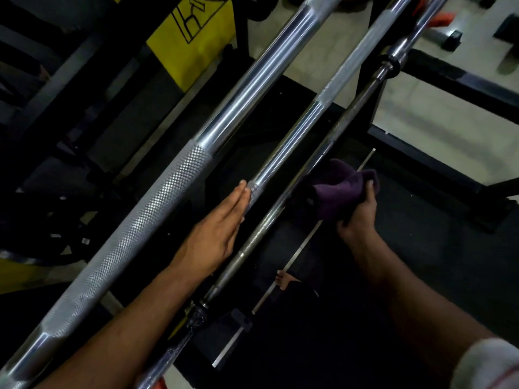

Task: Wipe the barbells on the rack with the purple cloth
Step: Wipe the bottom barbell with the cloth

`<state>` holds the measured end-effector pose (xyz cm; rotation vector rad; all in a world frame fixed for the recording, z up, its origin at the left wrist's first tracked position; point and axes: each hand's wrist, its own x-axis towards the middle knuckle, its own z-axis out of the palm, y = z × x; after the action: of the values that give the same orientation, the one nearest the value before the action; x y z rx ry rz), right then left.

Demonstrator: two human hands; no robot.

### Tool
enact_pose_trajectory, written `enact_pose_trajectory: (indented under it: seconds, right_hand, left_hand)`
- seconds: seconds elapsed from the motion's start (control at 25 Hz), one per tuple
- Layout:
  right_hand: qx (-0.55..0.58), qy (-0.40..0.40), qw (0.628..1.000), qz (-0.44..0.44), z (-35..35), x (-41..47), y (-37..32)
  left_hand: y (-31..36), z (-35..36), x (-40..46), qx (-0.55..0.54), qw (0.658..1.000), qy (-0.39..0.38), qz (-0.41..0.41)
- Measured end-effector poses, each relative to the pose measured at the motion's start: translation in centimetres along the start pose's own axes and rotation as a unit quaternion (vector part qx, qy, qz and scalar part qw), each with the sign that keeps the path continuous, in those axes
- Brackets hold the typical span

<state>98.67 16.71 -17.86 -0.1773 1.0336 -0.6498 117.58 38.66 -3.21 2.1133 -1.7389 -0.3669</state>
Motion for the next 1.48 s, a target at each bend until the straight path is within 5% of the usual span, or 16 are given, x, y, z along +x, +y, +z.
enact_pose_trajectory:
  seconds: [0.12,0.28,0.48,0.64,0.84,1.08,1.2,1.36,1.48]
  right_hand:
    - [0.063,-0.015,0.998,-0.006,3.4,3.2,-0.8]
    - [0.013,-0.056,0.998,-0.021,9.0,6.4,-0.4]
    - [-0.032,-0.094,0.995,0.008,7.5,5.2,4.5]
    - [-0.081,-0.067,0.994,0.016,6.7,5.2,6.4]
    - [-0.103,-0.022,0.994,-0.018,8.1,10.2,-0.5]
    - [-0.11,-0.059,0.991,0.043,6.3,5.4,6.4]
    - [-0.132,-0.054,0.988,0.056,6.4,6.9,4.2]
    - [-0.151,0.012,0.988,-0.034,8.3,7.6,0.9]
    - [-0.263,-0.018,0.964,-0.043,7.4,4.9,2.1]
  left_hand:
    - [0.1,-0.1,0.0,0.003,1.0,-0.009,-0.005]
    - [0.1,-0.1,0.1,0.01,1.0,-0.008,-0.01]
    - [0.0,0.0,0.1,0.006,1.0,-0.007,-0.009]
    - [-0.1,-0.1,0.2,0.007,1.0,-0.009,-0.003]
    - [-0.2,0.1,0.1,0.008,1.0,-0.016,-0.005]
    - [0.0,0.1,0.0,0.012,1.0,-0.019,-0.008]
    - [-0.1,0.1,0.1,0.012,1.0,-0.02,-0.006]
    - [-0.1,0.2,0.0,0.01,1.0,-0.015,-0.009]
    - [-0.2,0.2,-0.1,0.017,1.0,-0.015,-0.014]
